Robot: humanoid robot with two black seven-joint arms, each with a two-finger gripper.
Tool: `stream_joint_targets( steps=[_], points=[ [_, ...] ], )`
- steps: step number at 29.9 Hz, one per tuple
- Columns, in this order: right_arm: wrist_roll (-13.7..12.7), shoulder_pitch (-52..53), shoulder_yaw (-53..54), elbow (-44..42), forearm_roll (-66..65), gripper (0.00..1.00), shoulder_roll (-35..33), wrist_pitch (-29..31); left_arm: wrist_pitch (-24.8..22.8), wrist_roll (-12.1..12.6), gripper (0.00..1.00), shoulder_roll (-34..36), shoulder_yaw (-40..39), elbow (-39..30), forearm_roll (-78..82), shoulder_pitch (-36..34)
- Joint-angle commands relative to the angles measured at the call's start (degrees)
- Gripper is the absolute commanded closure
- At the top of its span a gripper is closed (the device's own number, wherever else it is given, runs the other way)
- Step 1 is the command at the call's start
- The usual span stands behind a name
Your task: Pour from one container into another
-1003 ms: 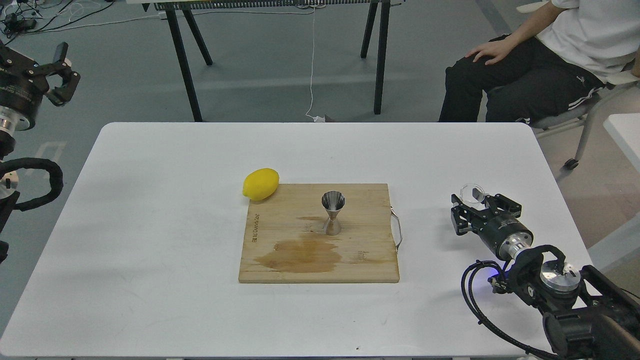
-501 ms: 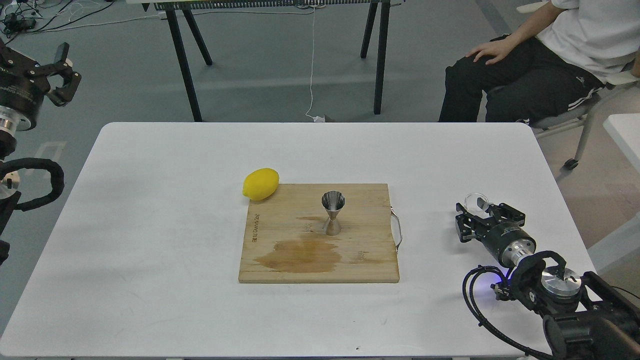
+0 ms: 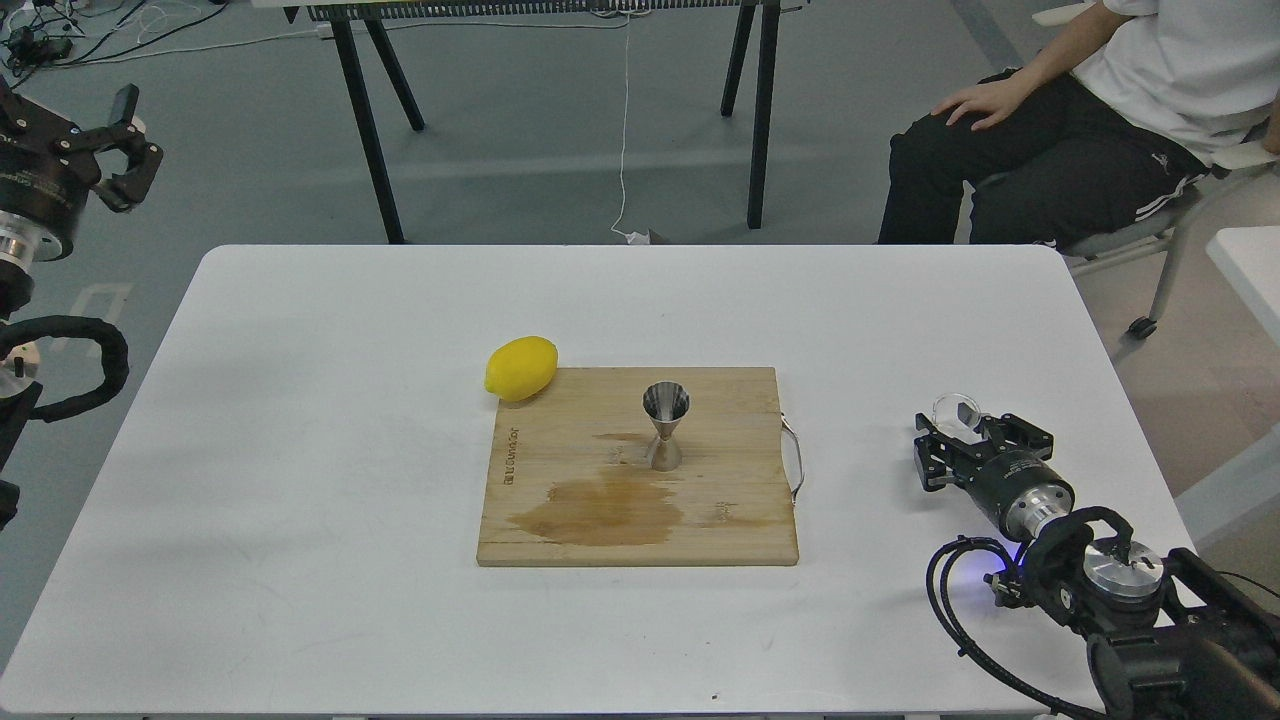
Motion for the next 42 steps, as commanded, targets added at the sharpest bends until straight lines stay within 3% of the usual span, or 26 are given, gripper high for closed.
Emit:
stream_joint_targets(
  steps=[1,5,11,20,22,25,27,29,31,32,38,42],
  points=[
    [-0.08,0.08,-0.2,-0.09,0.0,0.65,0.0,1.12,0.05,0.0,0.0,0.01,0.0,0.07,0.01,0.0],
    [0.01,0.08,-0.64,-0.09,-0.08,0.64,0.09,1.39,0.05,0.0,0.0,0.01,-0.09,-0.02,0.01,0.0],
    [0.27,0.17,-0.55,-0.61,-0.09,0.43,0.44,1.13,0.14,0.0,0.0,0.01,-0.09,-0.02,0.01,0.0],
    [0.45,0.17,-0.2,-1.67,-0.09,0.26,0.61,1.39,0.14,0.0,0.0,0.01,-0.09,-0.02,0.09,0.0],
    [0.1,0.08,-0.29,-1.58,-0.09,0.31,0.53,2.18,0.14,0.0,0.0,0.01,-0.09,-0.02,0.01,0.0],
    [0.01,0.08,-0.64,-1.76,-0.17,0.64,0.61,4.29,0.14,0.0,0.0,0.01,-0.09,-0.02,0.01,0.0],
    [0.09,0.08,-0.64,-1.76,-0.17,0.65,0.61,4.29,0.14,0.0,0.0,0.1,-0.09,-0.02,0.01,0.0],
    [0.27,0.17,-0.73,-2.19,-0.17,0.58,0.61,4.12,0.14,0.0,0.0,0.01,-0.09,-0.02,0.01,-0.09],
    [0.27,0.35,-0.73,-3.51,-0.17,0.38,0.7,4.11,0.14,0.0,0.0,0.01,-0.09,-0.02,0.01,0.0],
    [0.27,0.61,-0.73,-4.12,-0.17,0.35,0.7,4.03,0.14,0.0,0.0,0.01,-0.09,-0.02,0.09,0.0],
    [0.27,1.05,-0.55,-5.45,-0.17,0.23,0.7,4.11,0.14,0.0,0.0,0.01,-0.09,-0.02,0.01,0.0],
    [0.45,1.05,-0.55,-5.45,-0.17,0.21,0.61,4.2,0.22,0.0,0.0,0.01,-0.09,-0.02,0.01,0.0]
  ],
)
